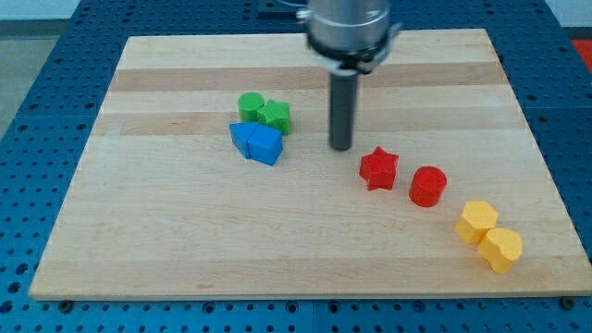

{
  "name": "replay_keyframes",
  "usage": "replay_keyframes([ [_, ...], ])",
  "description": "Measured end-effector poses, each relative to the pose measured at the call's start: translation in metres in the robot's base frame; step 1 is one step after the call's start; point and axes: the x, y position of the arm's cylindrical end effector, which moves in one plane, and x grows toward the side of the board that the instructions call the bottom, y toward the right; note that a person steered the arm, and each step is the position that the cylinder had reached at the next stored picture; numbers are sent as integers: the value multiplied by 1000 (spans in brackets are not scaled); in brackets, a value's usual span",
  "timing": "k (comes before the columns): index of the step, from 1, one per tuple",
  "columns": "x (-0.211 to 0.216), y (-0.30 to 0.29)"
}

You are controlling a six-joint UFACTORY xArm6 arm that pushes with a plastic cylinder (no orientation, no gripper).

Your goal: Push the red star left to the red circle

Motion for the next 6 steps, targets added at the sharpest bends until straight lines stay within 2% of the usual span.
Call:
replay_keyframes([
  [1, -37, 52],
  [2, -42, 53],
  [3, -24, 48],
  [4, 18, 42],
  [6, 24, 42],
])
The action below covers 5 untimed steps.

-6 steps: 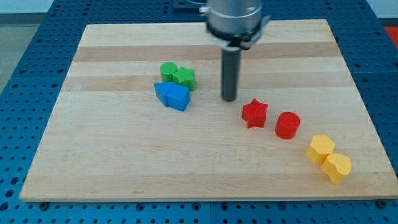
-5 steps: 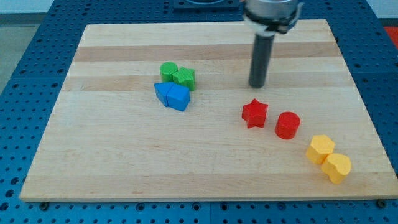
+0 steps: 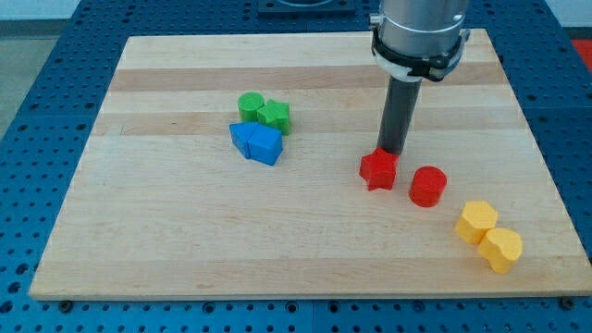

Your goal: Push the red star left to the red circle

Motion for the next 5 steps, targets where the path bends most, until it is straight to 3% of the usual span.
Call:
replay_keyframes([
  [2, 43, 0],
  [5, 29, -8],
])
